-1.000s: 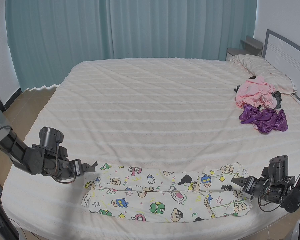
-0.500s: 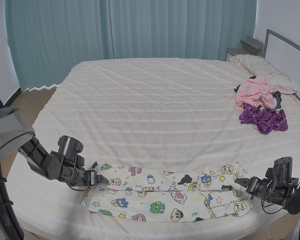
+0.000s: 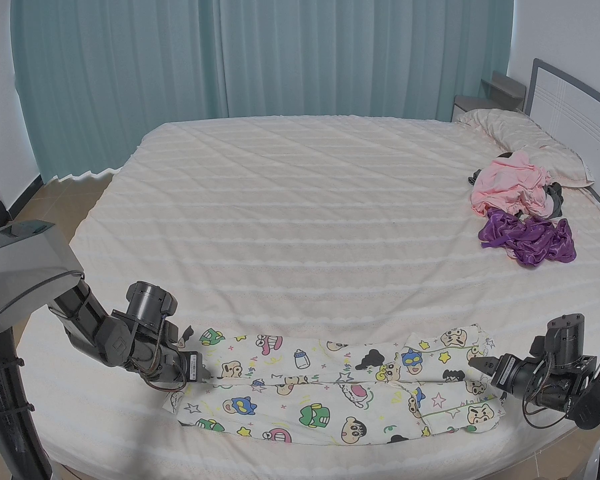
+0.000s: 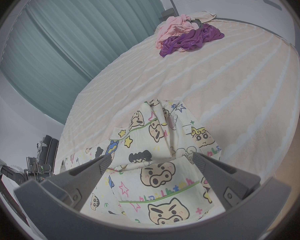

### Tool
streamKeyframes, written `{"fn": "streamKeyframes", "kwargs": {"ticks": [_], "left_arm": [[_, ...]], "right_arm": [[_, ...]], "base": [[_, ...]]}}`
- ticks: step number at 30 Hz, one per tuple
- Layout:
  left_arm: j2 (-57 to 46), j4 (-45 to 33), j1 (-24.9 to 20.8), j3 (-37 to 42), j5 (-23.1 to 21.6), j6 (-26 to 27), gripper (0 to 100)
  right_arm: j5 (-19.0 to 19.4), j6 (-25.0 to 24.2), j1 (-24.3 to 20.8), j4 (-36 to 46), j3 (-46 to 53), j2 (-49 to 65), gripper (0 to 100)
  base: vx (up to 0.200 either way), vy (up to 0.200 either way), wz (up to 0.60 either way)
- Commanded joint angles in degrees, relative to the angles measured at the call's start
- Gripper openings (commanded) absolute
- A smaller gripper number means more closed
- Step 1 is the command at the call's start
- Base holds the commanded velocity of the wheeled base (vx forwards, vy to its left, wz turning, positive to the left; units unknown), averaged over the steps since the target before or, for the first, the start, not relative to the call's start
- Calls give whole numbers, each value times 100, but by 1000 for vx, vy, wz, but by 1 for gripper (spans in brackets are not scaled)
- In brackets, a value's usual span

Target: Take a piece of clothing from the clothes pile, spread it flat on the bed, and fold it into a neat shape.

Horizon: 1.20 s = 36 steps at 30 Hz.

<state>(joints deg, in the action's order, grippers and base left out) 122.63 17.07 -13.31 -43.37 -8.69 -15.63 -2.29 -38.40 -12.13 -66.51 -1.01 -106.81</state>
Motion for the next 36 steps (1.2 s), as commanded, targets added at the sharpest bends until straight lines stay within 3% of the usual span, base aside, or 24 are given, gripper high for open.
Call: {"fn": "streamKeyframes", "kwargs": {"ticks": [1, 20, 36], "left_arm": [[-28, -10, -5, 31, 17, -10, 0], [-784, -265, 487, 75, 8, -19, 0], [-1241, -538, 1709, 4, -36, 280, 0]], "right_arm": [[1, -1, 0, -2, 101, -15, 100], [-17, -1, 9, -11, 101, 20, 100], [-26, -1, 70, -11, 101, 11, 100]], "base": [[0, 0, 0], [0, 0, 0], [0, 0, 0]]}}
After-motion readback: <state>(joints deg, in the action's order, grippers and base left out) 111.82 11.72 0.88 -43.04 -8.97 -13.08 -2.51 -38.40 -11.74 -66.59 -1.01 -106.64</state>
